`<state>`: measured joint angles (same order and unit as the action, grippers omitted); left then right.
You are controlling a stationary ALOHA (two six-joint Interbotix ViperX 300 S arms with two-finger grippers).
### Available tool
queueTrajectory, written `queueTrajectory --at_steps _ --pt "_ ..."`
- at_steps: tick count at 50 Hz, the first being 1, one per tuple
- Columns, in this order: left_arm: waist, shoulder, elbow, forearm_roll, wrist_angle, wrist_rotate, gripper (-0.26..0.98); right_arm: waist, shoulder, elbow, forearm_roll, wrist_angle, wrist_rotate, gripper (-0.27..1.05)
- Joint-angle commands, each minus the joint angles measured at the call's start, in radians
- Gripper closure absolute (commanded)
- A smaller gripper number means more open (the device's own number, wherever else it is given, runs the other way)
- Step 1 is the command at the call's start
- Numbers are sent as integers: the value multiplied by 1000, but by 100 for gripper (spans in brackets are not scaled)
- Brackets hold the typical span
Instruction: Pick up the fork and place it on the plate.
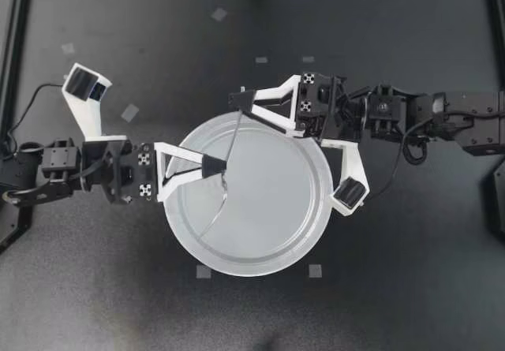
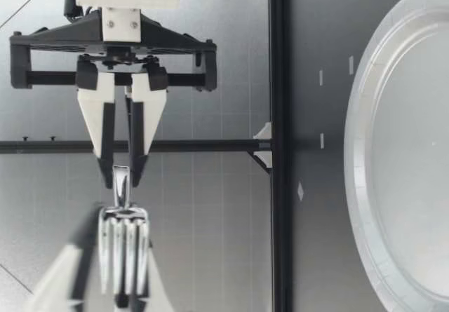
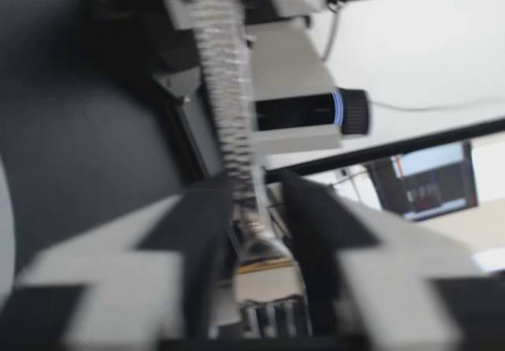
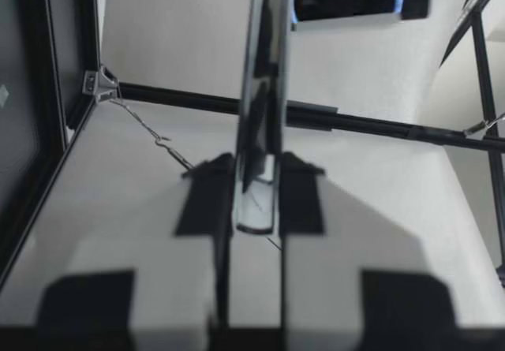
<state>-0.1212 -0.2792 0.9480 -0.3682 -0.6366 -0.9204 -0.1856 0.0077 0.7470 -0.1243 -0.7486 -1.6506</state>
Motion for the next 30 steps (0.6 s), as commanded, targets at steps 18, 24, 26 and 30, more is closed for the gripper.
queueTrajectory --at_steps 18,24,26,30 --pt "66 -175 49 57 48 606 -11 31 -147 -2 83 80 190 77" --pt "66 -273 71 57 229 876 -11 31 -229 32 175 285 279 77" --pt "66 -302 72 52 305 948 -11 29 -255 51 224 377 314 77" --pt "66 -341 67 29 419 1025 -11 25 -302 97 336 543 388 77"
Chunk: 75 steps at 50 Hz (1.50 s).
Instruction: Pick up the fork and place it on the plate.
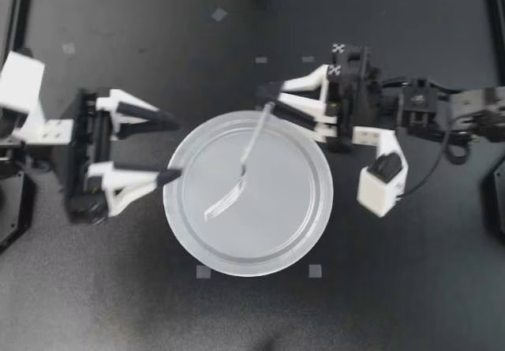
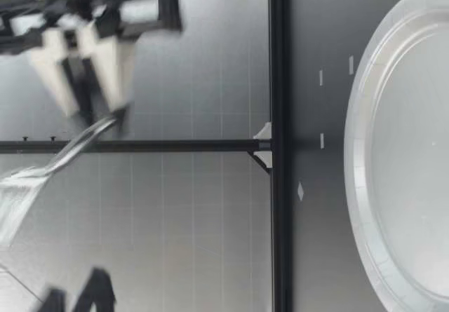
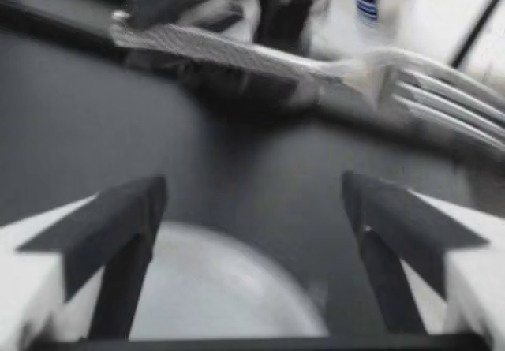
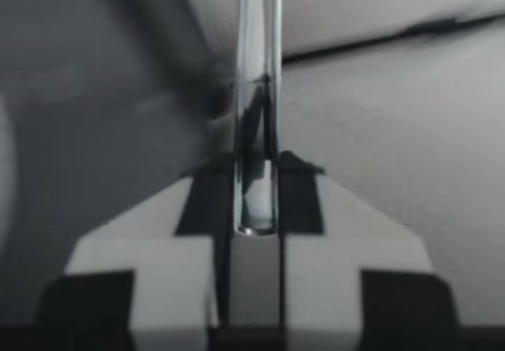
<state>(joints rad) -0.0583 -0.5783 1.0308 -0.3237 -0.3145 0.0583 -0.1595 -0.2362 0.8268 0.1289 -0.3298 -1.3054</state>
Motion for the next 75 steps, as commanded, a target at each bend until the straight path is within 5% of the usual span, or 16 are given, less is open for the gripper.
queueTrajectory --at_steps 1,13,27,53,75 --pt "3 -51 -15 -20 114 52 -11 -3 -69 29 112 158 60 78" --pt "3 -57 23 -11 117 81 -10 -71 -213 236 379 351 267 78" --pt "2 -40 34 5 115 120 -10 -153 -301 344 383 589 476 78" --pt "2 3 35 5 107 156 -10 -150 -26 221 219 890 827 78" --pt "2 8 54 12 97 163 -10 -135 11 195 152 948 963 78"
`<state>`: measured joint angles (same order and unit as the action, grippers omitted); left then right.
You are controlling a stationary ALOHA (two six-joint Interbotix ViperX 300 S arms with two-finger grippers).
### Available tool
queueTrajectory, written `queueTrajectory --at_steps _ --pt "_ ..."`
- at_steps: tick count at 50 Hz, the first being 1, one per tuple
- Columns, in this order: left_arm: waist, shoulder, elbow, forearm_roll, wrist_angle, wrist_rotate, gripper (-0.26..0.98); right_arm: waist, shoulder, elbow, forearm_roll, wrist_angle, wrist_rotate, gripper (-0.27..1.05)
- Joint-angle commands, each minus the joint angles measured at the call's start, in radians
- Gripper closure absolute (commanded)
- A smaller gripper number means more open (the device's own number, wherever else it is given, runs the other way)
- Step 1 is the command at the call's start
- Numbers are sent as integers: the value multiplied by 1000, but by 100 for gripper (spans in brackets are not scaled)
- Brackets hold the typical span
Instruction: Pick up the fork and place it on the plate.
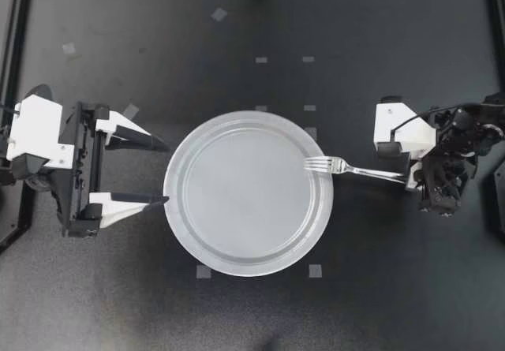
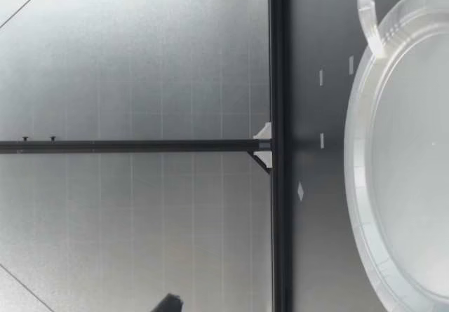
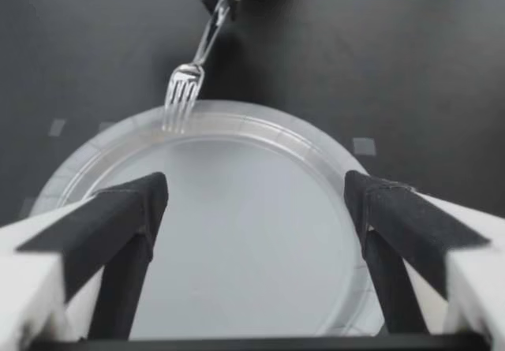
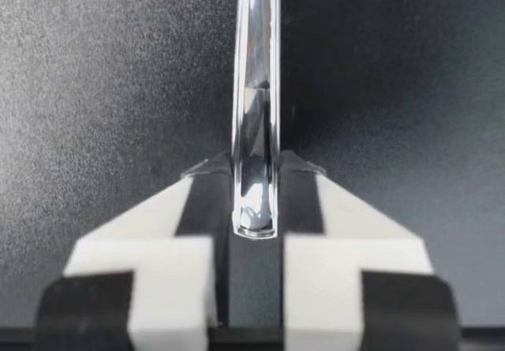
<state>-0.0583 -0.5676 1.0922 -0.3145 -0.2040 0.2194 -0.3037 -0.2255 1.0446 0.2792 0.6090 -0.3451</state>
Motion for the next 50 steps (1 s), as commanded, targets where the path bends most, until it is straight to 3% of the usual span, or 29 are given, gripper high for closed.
queueTrajectory --at_steps 1,20,38,50 --pt "2 -3 -5 5 -17 2 -10 11 3 -25 3 12 3 78" --pt "2 -5 18 5 -38 2 -10 21 72 -67 35 57 3 75" --pt "3 -9 32 5 -38 2 -10 21 80 -77 46 63 18 34" --pt "3 -11 34 5 -38 2 -10 21 69 -77 49 98 41 32"
